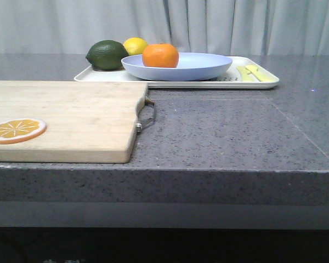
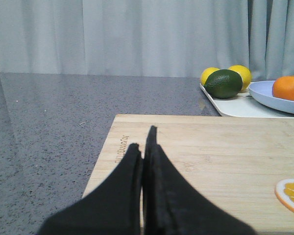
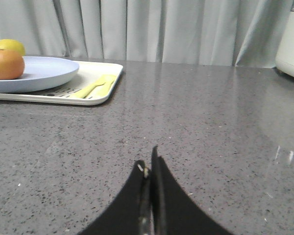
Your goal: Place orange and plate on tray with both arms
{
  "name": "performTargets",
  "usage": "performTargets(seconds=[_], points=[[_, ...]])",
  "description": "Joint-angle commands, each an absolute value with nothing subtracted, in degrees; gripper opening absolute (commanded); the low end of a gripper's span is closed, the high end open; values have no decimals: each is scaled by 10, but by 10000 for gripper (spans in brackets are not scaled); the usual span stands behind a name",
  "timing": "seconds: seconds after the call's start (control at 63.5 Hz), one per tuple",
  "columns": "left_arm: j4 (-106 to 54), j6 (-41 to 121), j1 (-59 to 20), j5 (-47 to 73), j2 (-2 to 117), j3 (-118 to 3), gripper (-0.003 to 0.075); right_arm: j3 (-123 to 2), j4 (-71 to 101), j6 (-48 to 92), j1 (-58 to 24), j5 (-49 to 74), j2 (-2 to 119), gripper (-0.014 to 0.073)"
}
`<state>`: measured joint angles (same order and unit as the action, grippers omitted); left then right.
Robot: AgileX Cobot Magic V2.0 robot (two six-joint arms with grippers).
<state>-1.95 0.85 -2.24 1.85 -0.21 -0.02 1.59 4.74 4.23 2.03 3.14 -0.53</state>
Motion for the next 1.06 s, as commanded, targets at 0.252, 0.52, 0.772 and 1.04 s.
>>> performTargets(seconds=[0.252,0.52,0.772,1.04], points=[[-23,6,-21,-30,-14,3,-18,13,41,46,12,-19,-18,-68],[-23,6,-21,-30,-14,3,-18,13,41,46,0,-19,-18,-68],[-23,6,-21,-30,-14,3,-18,13,41,46,5,-19,-18,-68],[-23,6,-21,-30,-14,3,-18,13,41,46,5,-19,-18,-68]])
